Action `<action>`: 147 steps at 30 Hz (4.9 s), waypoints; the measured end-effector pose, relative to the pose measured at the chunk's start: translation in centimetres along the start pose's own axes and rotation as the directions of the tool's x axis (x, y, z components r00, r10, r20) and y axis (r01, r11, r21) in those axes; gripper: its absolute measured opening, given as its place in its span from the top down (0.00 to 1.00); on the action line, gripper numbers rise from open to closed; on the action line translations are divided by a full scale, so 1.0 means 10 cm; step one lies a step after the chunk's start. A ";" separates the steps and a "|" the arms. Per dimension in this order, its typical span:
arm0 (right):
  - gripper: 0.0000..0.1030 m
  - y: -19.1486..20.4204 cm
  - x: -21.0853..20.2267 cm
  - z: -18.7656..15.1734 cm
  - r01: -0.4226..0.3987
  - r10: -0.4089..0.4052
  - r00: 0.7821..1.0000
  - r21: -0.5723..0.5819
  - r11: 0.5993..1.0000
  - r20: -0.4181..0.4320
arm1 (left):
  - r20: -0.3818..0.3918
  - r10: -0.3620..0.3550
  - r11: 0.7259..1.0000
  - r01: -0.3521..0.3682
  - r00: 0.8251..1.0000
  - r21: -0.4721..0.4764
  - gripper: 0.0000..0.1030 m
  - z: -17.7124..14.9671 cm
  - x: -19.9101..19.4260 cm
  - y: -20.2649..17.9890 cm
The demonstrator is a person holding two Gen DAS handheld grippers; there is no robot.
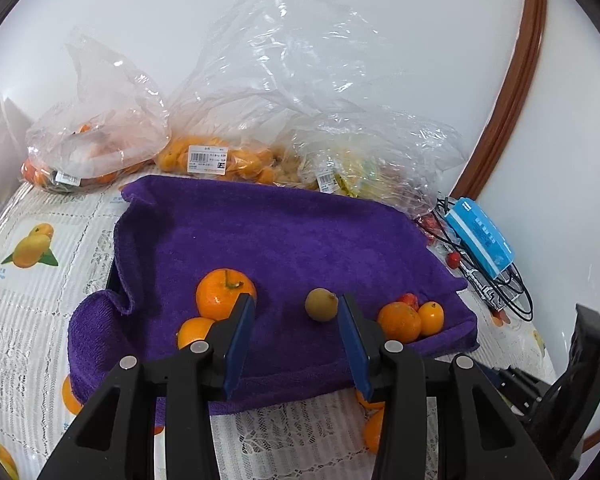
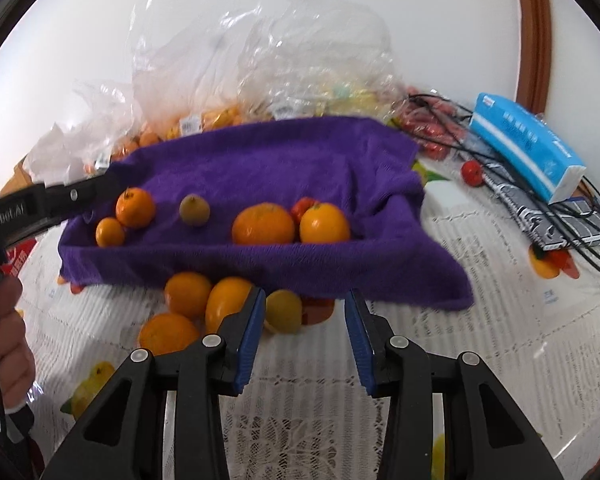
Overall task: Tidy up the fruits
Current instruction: 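Withdraw both tools from the towel toward the fruit row, then grasp a yellow-green fruit with the right tool while the left tool approaches a large orange, then grasp the large orange with the left tool, then carry the held large orange and yellow-green fruit over the towel and lower them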
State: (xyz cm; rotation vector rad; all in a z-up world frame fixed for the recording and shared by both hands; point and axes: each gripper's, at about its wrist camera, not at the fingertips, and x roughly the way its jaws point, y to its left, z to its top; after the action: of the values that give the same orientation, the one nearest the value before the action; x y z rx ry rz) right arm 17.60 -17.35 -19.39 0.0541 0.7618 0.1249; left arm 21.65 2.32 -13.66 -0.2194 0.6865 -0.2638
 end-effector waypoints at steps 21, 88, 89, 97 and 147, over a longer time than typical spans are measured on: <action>0.73 0.05 0.23 0.03 0.071 -0.072 0.995 -0.025 0.997 -0.068 | -0.010 -0.011 1.000 0.011 1.000 -0.022 0.60 0.01 0.01 0.06; 0.75 -0.59 -0.54 -0.68 0.133 -0.128 0.990 0.100 0.986 -0.055 | -0.163 -0.012 0.976 0.047 0.986 0.214 0.60 -0.90 0.07 -0.84; 0.75 -0.59 -0.54 -0.68 0.135 -0.130 0.990 0.098 0.986 -0.056 | -0.169 -0.001 0.975 0.039 0.986 0.218 0.60 -0.90 0.09 -0.84; 0.75 -0.59 -0.54 -0.68 0.136 -0.131 0.990 0.096 0.986 -0.056 | -0.184 0.027 0.975 0.014 0.982 0.220 0.61 -0.91 0.14 -0.84; 0.75 0.27 -0.18 1.06 -0.038 0.039 0.986 -0.012 0.999 0.164 | 0.052 0.142 0.989 -0.140 0.988 -0.048 0.62 0.25 0.00 0.30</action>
State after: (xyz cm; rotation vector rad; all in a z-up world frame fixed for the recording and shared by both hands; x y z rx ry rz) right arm 23.43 -14.98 -10.22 0.0702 0.5958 0.1586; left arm 23.76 5.42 -12.59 -0.2186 0.6501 -0.1067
